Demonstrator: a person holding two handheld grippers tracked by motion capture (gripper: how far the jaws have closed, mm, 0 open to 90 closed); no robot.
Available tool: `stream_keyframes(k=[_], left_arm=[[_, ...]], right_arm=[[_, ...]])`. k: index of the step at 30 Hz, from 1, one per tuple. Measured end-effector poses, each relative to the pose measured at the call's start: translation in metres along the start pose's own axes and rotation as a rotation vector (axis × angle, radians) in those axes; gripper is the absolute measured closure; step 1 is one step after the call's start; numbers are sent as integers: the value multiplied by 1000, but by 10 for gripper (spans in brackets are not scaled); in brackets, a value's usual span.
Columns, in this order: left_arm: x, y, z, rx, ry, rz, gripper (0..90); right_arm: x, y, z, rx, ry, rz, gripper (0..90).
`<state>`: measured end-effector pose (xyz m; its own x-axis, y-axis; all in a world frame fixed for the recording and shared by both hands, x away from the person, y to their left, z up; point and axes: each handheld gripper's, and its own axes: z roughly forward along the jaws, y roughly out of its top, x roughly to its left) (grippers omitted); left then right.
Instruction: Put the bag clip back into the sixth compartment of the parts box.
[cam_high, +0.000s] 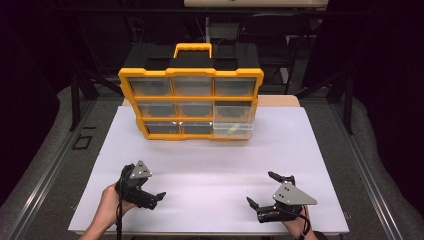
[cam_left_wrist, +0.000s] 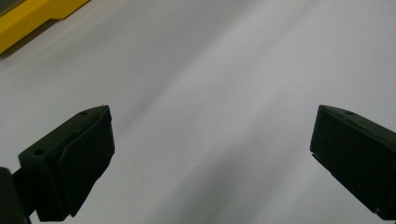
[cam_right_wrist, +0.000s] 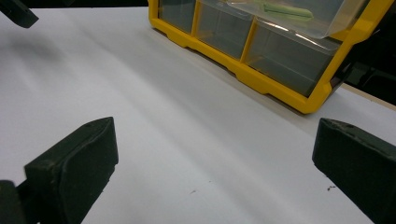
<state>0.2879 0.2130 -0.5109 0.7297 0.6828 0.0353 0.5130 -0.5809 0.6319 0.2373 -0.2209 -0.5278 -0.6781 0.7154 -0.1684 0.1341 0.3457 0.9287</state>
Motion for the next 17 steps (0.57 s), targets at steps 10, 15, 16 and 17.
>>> stream_keyframes(k=[10,15,16,17], left_arm=[[-5,-30,-7,-130,34,-35,0],[-4,-41,-11,-202,44,-55,0],[-4,-41,-11,-202,44,-55,0],[-3,-42,-11,-196,43,-56,0]], right_arm=[[1,0,1,4,-1,0,0],[1,0,0,5,-6,-1,0],[1,0,0,5,-6,-1,0],[0,0,0,3,-6,-5,0]])
